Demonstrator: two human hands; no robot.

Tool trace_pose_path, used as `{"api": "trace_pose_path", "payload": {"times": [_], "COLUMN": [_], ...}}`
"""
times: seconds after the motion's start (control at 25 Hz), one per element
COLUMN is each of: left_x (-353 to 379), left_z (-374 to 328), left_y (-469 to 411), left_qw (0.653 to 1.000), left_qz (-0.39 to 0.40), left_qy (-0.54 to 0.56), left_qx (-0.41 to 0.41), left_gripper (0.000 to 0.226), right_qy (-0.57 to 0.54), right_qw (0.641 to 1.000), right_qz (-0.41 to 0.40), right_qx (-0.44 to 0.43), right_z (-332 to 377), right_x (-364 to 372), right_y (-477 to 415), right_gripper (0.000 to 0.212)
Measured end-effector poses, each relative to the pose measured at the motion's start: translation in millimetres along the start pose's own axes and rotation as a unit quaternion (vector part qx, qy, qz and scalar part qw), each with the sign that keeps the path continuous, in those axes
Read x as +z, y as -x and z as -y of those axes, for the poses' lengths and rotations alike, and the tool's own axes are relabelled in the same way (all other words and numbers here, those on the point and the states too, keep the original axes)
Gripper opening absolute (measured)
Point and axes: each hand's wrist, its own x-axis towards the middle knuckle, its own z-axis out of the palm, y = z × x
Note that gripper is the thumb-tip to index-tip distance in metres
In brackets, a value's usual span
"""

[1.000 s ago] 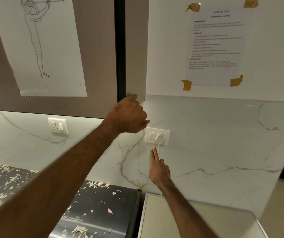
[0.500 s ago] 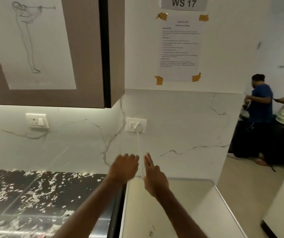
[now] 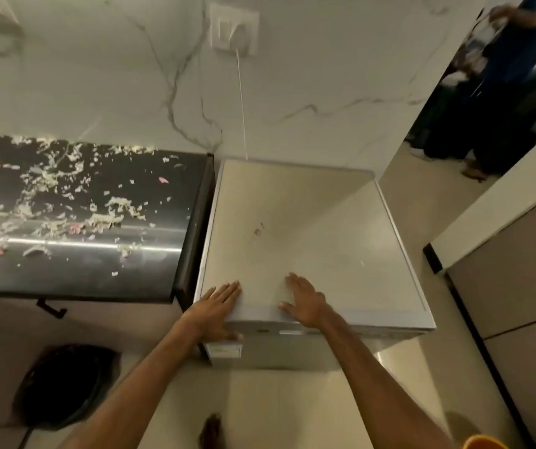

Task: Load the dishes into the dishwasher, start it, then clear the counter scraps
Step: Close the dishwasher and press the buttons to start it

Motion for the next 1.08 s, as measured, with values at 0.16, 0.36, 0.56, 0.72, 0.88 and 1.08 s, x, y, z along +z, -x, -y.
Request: {"api": "trace_pose_path", "payload": {"times": [0.16,0.36,0.56,0.72,0.88,1.08], "left_x": [42,69,90,96,98,99], "left_z": [-8,3,4,8,3,3], "left_y": [9,3,-6,-9,-7,-7], "left_qw": [0.997,0.980,0.957,0.946,0.941,0.941], "left_qz": [-0.039,-0.177,-0.278,-0.305,-0.319,-0.322], "left_qy": [-0.057,-0.087,-0.083,-0.108,-0.112,-0.106], "left_qx": [-0.036,-0.015,-0.018,-0.004,-0.011,-0.017], "left_gripper": [0.136,0.120,0.112,0.115,0.113,0.116], "right_qy": [0.071,0.104,0.091,0.110,0.164,0.164], "right_qw": [0.991,0.957,0.941,0.943,0.954,0.957], "right_qz": [-0.089,-0.252,-0.308,-0.285,-0.208,-0.200], "right_qx": [-0.070,-0.103,-0.110,-0.135,-0.139,-0.131], "right_z": [-35,-55,-56,-60,-64,-62], "right_x": [50,88,97,92,80,78], "right_y": [10,-8,-14,-17,-20,-20], "right_gripper": [0.068,0.065,0.065,0.079,0.091,0.093]}}
